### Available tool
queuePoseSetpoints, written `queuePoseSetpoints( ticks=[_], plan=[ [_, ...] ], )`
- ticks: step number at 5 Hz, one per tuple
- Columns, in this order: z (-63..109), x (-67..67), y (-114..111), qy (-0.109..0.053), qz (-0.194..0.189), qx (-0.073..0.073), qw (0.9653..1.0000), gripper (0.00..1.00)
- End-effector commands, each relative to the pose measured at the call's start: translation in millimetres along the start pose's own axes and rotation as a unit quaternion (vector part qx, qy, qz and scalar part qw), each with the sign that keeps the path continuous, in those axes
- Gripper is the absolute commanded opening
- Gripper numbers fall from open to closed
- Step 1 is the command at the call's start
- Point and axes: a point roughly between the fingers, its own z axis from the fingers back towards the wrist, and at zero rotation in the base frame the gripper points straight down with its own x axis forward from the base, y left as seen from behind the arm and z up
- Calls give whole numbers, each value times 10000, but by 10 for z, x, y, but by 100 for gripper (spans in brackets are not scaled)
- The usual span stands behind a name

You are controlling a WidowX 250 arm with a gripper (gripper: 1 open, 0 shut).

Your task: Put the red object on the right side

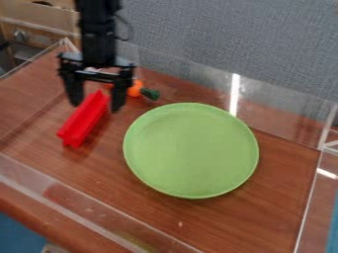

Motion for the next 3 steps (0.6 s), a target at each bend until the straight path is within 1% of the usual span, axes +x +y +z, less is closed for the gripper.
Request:
queuePoseSetpoints(
  ticks=[1, 2, 3],
  plan=[
    [19, 133, 148, -286, -114, -27, 9995, 100],
    [-89, 205, 207, -262, -254, -50, 9993, 100],
    [-164, 261, 157, -239, 41, -84, 9997, 100]
  ],
)
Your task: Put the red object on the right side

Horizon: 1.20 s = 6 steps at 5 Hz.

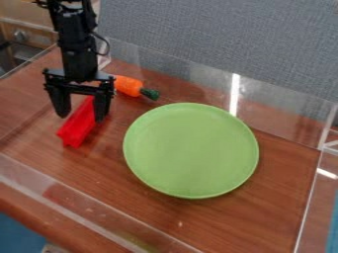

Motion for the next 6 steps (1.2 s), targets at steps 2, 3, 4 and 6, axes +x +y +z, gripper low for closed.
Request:
queuePoseSetpoints(
  ticks=[2, 3, 4, 6],
  plan=[
    [36, 155, -63, -277, 308, 28, 9991, 100],
    [-11, 161, -41, -291, 289, 40, 9992, 100],
    [-50, 167, -11, -323, 249, 60, 9992, 100],
    [62, 189, -129, -402, 130, 73, 9991, 100]
  ],
)
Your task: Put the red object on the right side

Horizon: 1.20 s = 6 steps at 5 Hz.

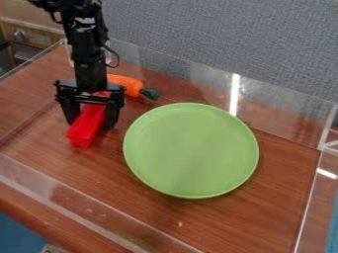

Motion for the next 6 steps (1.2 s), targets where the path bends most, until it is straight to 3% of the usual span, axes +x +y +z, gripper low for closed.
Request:
queuePoseSetpoints(
  ticks=[1, 3, 5, 6],
  plan=[
    [194, 72, -54, -363, -252, 48, 9990, 100],
    [91, 50, -83, -326, -606, 115, 9976, 100],
    [210, 128, 20, -315, -815, 164, 9960, 100],
    [168, 92, 40, -285, -826, 195, 9960, 100]
  ],
)
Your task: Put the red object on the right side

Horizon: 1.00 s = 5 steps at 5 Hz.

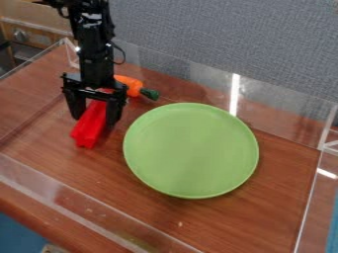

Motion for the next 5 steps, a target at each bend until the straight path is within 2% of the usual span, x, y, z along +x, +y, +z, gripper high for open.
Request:
queuePoseSetpoints(
  ticks=[1, 2, 3, 4, 5],
  plan=[
    [85, -5, 76, -179, -26, 77, 9998, 100],
    [266, -134, 7, -341, 5, 36, 9994, 100],
    [454, -157, -40, -497, -34, -15, 9988, 100],
    [706, -186, -72, -730, -67, -47, 9973, 100],
    [925, -157, 36, -1020, -90, -40, 9947, 100]
  ],
)
